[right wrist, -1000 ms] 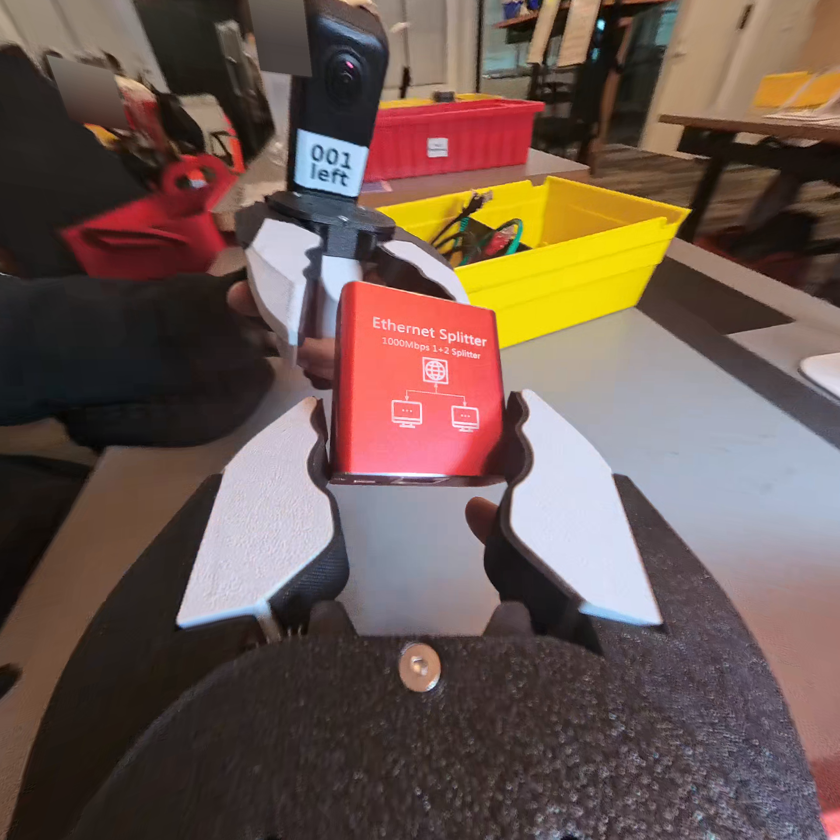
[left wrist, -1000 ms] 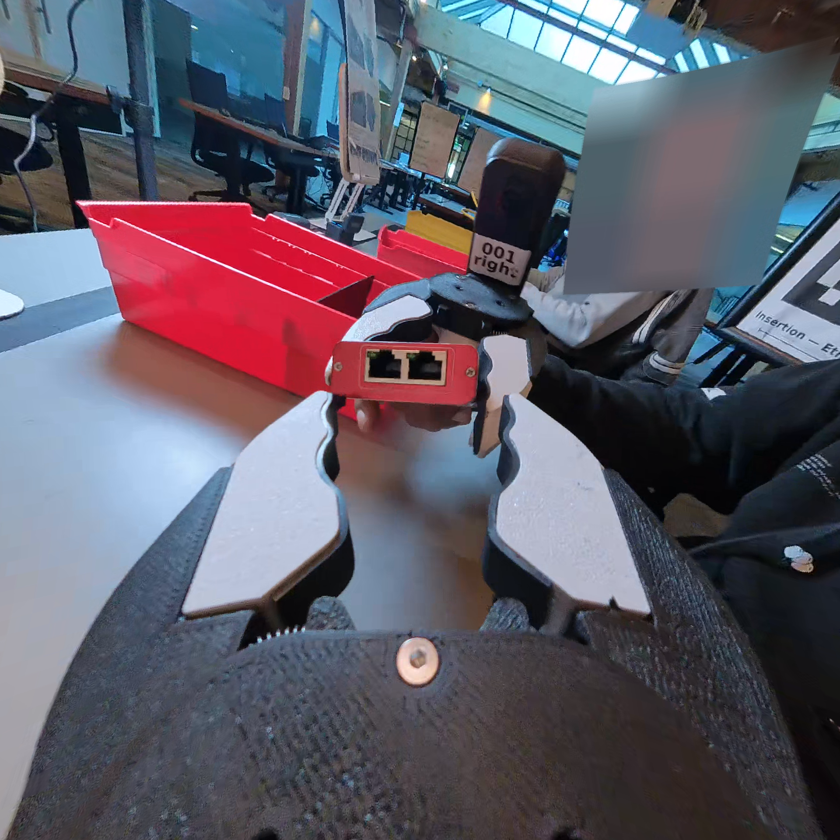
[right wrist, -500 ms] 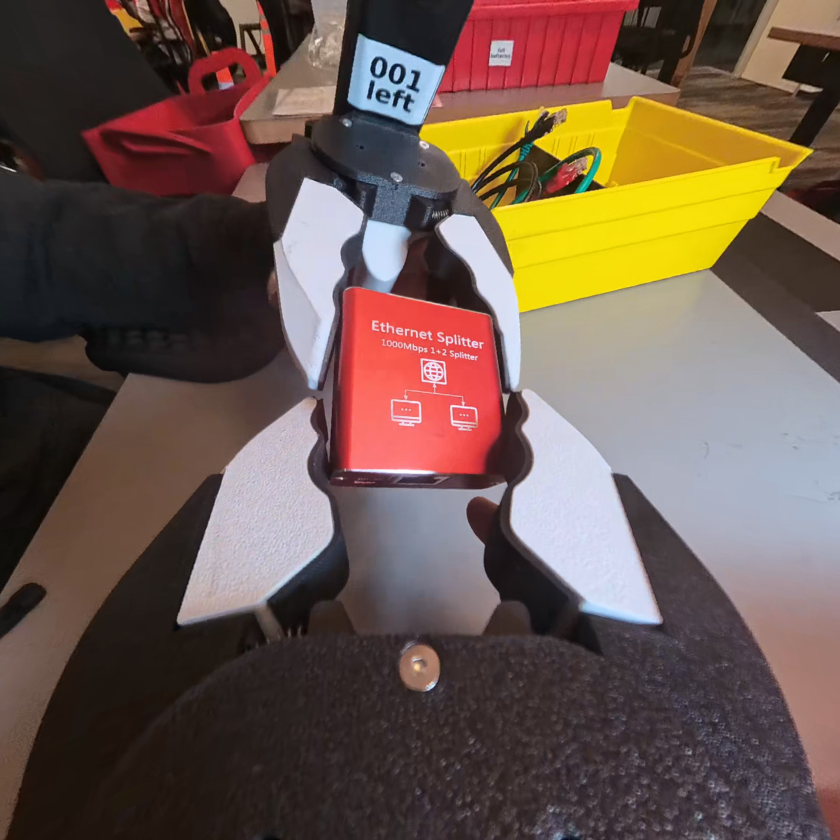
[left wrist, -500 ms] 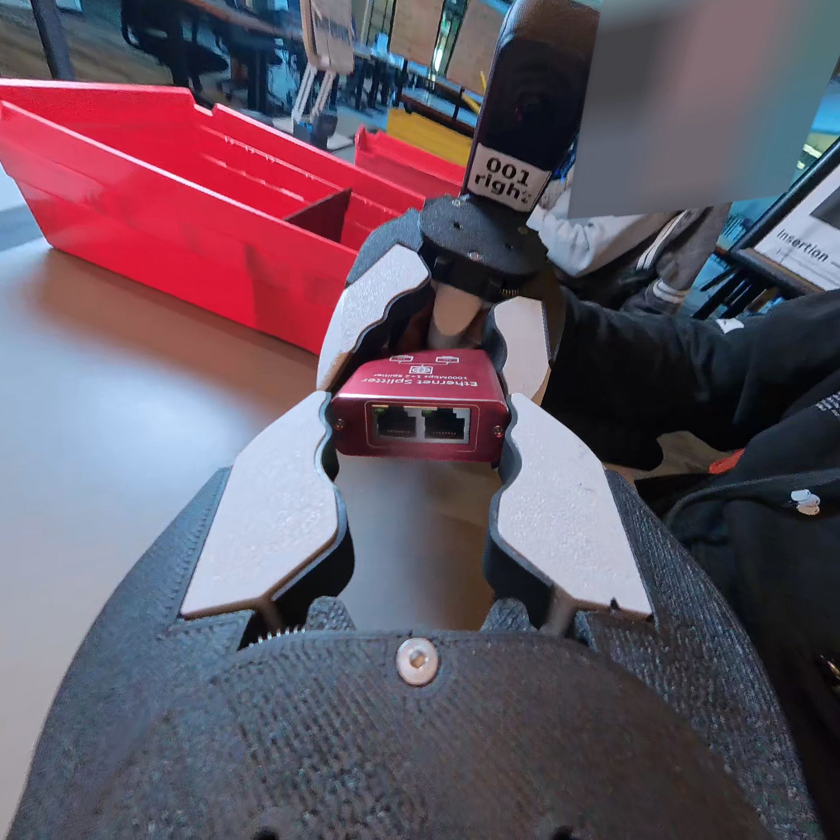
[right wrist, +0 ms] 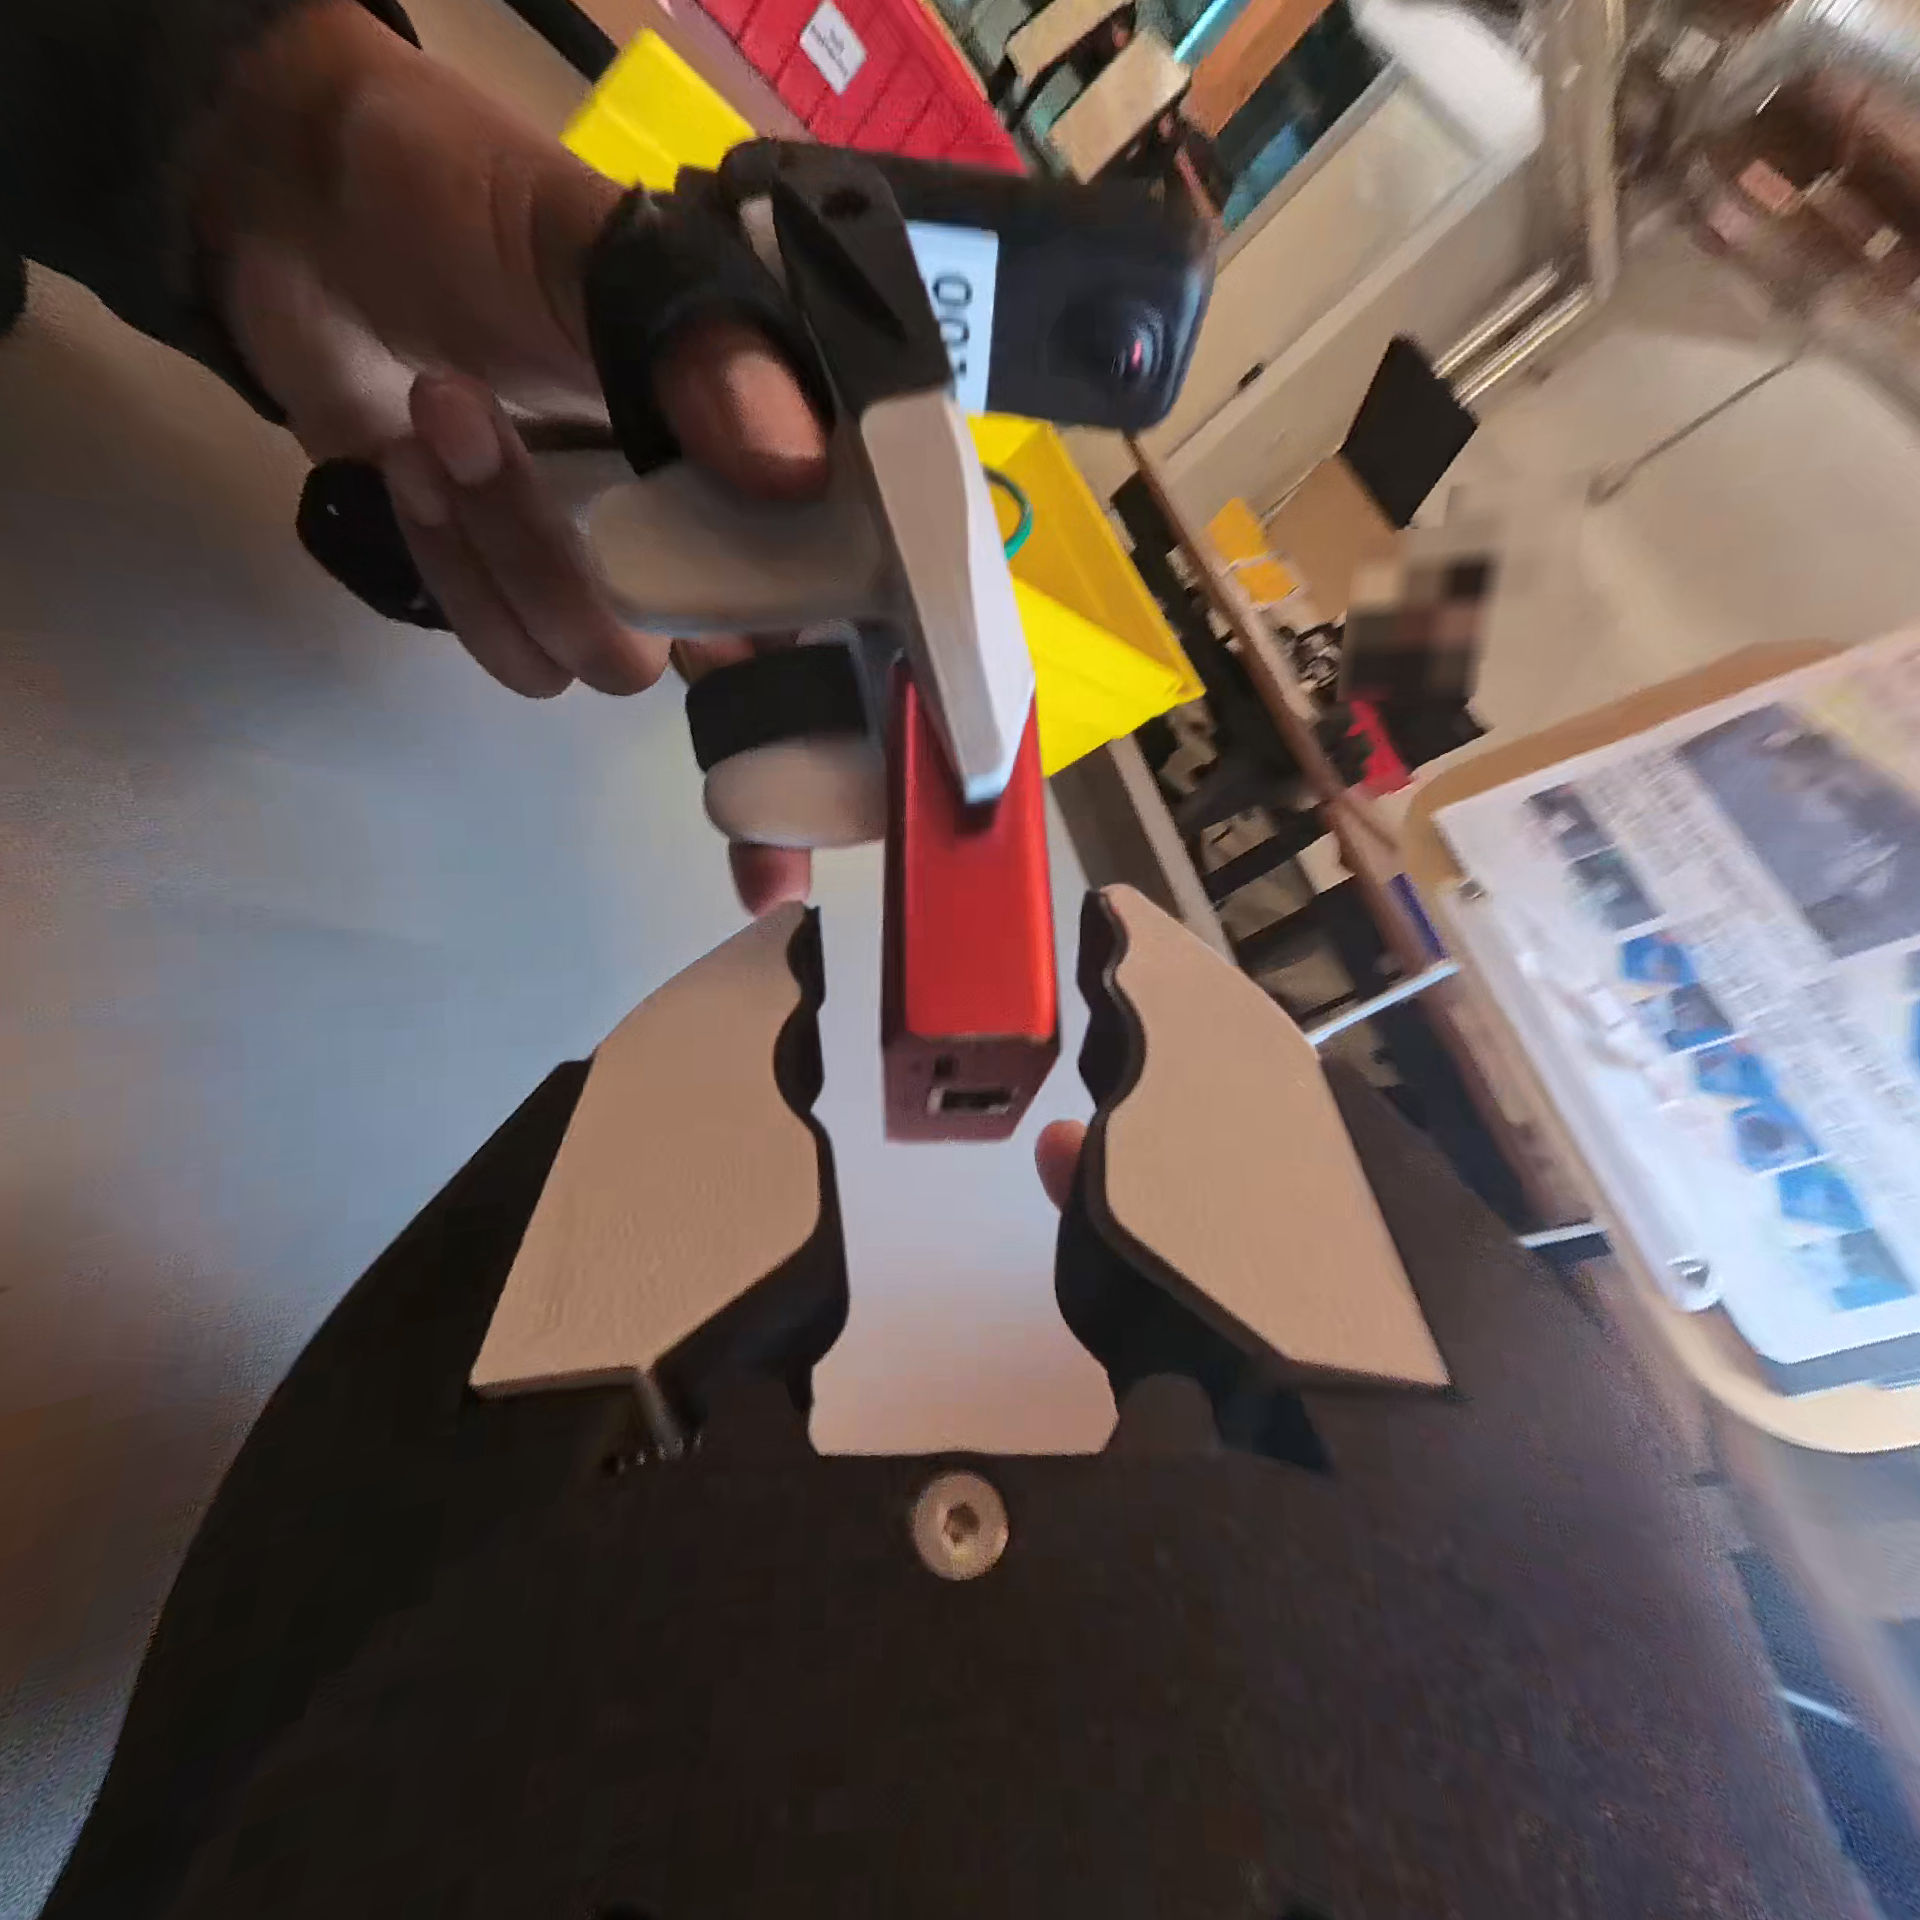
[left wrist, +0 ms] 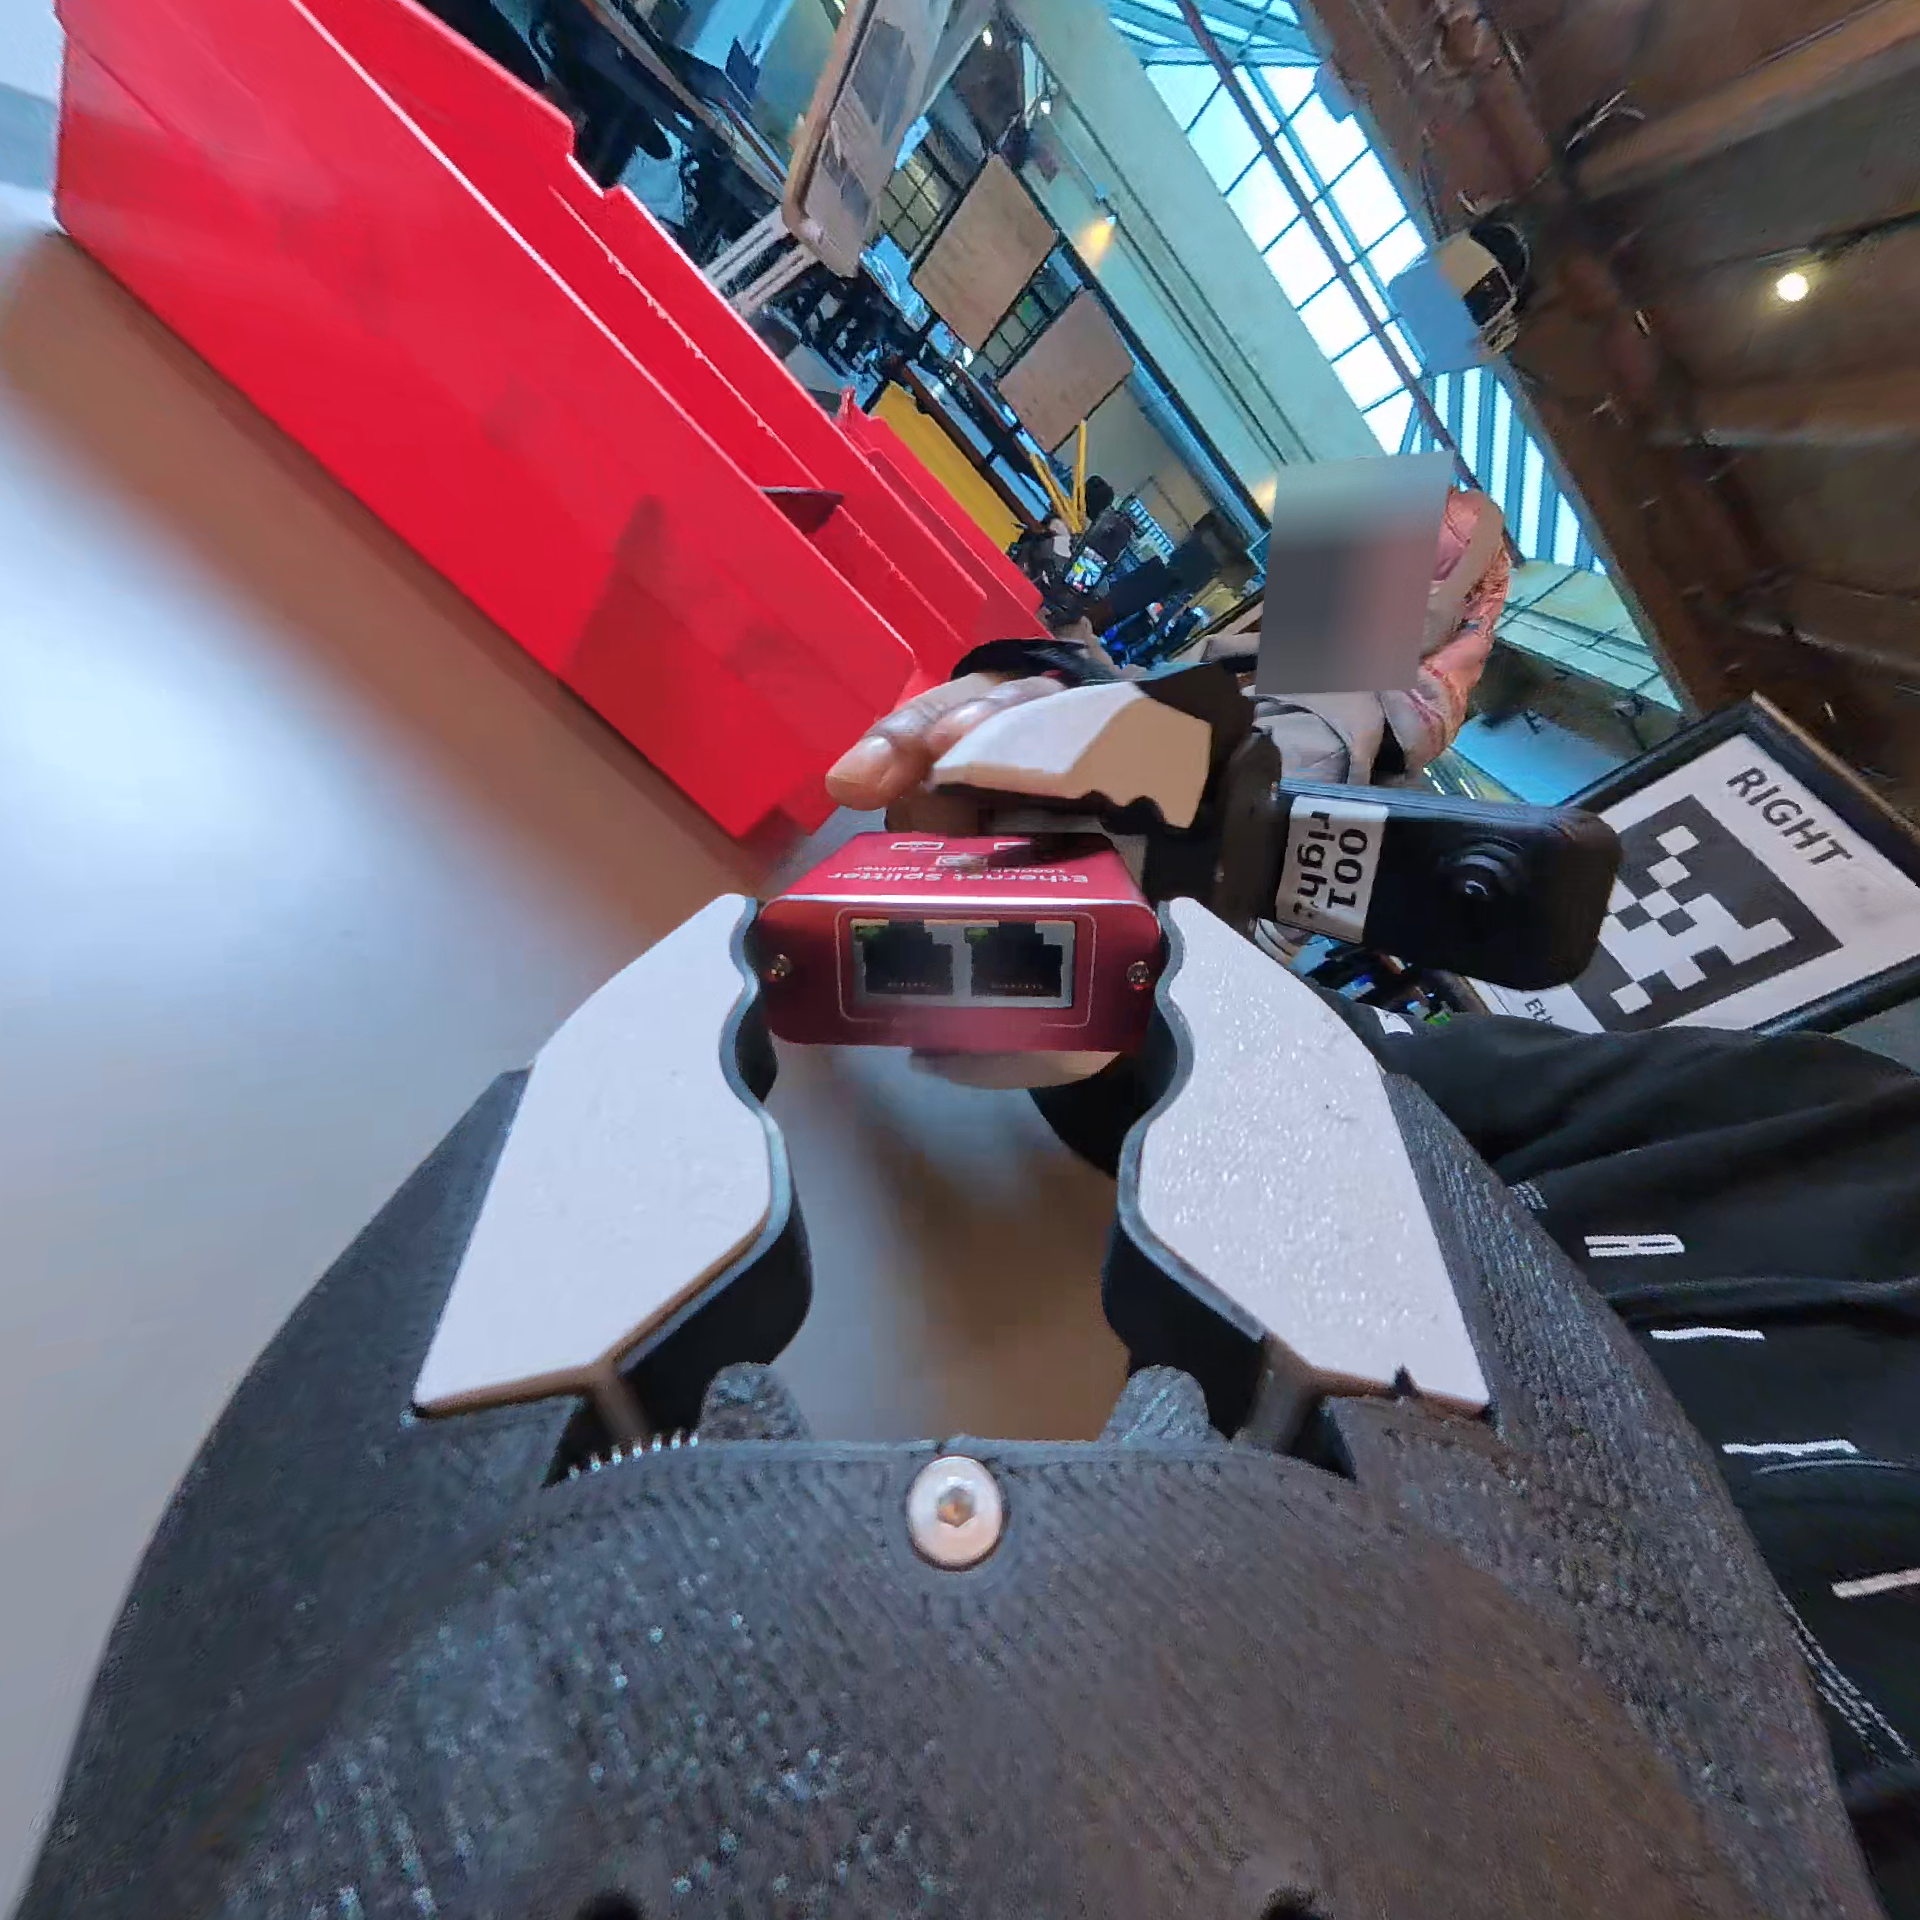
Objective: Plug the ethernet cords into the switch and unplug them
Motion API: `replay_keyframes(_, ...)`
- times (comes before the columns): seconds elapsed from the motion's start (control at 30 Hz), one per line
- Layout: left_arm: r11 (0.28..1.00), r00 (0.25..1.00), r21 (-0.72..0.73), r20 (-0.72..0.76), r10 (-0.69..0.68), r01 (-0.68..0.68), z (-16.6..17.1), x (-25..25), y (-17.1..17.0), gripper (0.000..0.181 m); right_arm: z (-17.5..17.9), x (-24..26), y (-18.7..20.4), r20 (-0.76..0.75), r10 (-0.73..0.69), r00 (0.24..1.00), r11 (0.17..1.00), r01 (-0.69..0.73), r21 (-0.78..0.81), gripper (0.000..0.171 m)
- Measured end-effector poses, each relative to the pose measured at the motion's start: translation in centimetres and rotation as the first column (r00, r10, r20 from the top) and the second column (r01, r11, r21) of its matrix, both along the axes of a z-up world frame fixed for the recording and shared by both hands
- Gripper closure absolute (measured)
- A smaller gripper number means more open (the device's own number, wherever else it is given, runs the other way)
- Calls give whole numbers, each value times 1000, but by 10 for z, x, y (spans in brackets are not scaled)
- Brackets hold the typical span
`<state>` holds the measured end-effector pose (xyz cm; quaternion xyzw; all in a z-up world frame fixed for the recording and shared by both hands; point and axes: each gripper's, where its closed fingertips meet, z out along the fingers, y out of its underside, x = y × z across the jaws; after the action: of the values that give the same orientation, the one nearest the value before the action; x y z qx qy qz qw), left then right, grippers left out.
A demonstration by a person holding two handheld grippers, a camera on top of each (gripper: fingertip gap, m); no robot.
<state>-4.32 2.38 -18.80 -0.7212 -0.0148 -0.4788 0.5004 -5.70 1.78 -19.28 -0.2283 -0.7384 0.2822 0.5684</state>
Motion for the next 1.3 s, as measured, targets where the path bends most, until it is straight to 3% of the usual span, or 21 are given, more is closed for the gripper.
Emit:
replay_keyframes(0.1,1000,1000,-5,-5,8,-8,-2,2,2,112,7,0,-3,-66,-17,998,992,25,124,140)
replay_keyframes(0.4,992,970,-9,-208,123,-128,-15,-8,9,112,-6,-10,8,-48,-133,990,955,141,261,141)
replay_keyframes(0.53,988,915,78,-372,156,-136,-15,-7,10,111,-5,-9,10,-62,-146,987,934,159,322,144)
replay_keyframes(0.77,980,933,162,-322,164,-116,5,-5,5,111,8,-4,9,-116,-136,984,936,166,309,144)
replay_keyframes(0.87,959,912,233,-336,234,-160,31,-19,-2,114,20,0,20,-147,-167,975,940,202,274,144)
replay_keyframes(0.97,905,782,318,-469,410,-284,72,-66,-19,117,32,7,37,-170,-207,963,954,237,183,145)
replay_keyframes(1.03,855,643,341,-564,519,-391,94,-113,-36,124,38,10,47,-181,-231,956,956,257,139,145)
replay_keyframes(1.1,823,494,299,-684,538,-482,102,-164,-56,126,41,12,51,-185,-239,953,961,260,98,145)
replay_keyframes(1.2,748,239,224,-857,456,-624,93,-250,-90,130,42,12,52,-185,-238,953,964,256,77,144)
replay_keyframes(1.23,729,198,154,-906,373,-667,78,-273,-103,131,42,12,52,-184,-237,954,964,255,77,144)
replay_keyframes(1.3,684,205,-36,-964,167,-729,37,-303,-130,132,40,11,51,-178,-235,955,965,251,74,144)
